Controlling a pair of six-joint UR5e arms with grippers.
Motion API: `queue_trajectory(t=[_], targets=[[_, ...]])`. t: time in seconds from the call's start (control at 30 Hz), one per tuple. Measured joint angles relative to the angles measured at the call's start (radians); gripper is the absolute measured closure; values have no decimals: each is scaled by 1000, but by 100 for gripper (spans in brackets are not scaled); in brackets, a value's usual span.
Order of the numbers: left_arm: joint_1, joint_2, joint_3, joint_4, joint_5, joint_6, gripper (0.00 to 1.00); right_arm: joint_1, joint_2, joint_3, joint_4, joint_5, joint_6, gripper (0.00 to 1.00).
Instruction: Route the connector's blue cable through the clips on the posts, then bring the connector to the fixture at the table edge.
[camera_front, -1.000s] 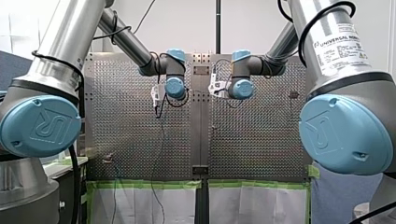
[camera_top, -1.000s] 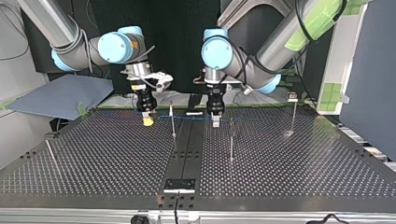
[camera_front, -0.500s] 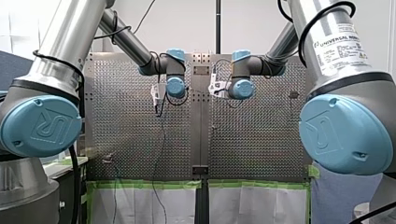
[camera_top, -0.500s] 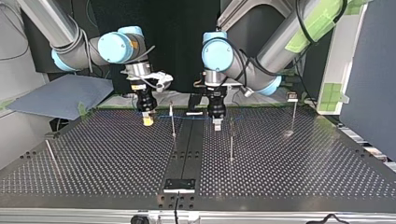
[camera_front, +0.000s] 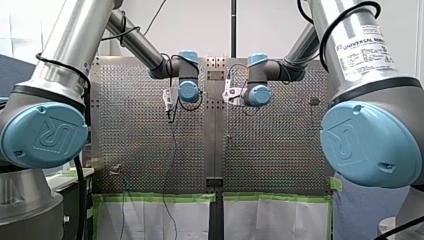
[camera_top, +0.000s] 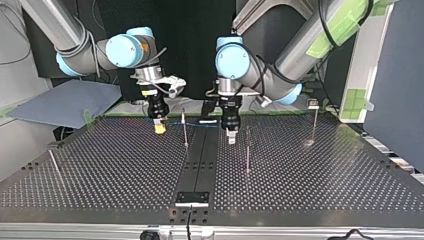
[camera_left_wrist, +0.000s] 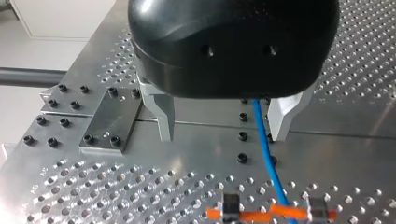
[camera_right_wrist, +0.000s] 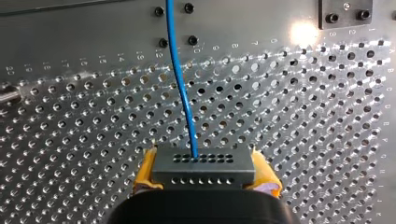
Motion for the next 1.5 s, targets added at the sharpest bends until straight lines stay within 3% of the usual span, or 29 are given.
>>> queue_trajectory(t=[0.4,0.43,0.47,0.5,0.53,0.57,0.6,0.63,0.67,1.27,1.5], targets=[[-8,0,0,1,-12,18,0,0,-1,0,12,0,-8,98],[-8,0,0,1,-15,24,13,0,-1,0,13,0,-8,98],[-8,0,0,0,-18,29,34,0,-1,0,13,0,-8,98],[-8,0,0,1,-21,35,34,0,-1,0,13,0,-8,98],[-8,0,0,1,-26,44,42,0,-1,0,13,0,-8,98],[-8,0,0,1,-30,50,65,0,-1,0,14,0,-8,98],[-8,0,0,1,-32,54,65,0,-1,0,15,0,-8,98],[-8,0,0,1,-35,59,86,0,-1,0,16,0,-8,98],[-7,0,0,0,-36,61,98,0,-1,0,16,0,-8,98],[-10,-1,-3,-11,-16,57,98,-7,-1,0,17,0,-9,98],[-23,-44,-4,1,-12,53,98,-8,-1,0,18,0,-9,98]])
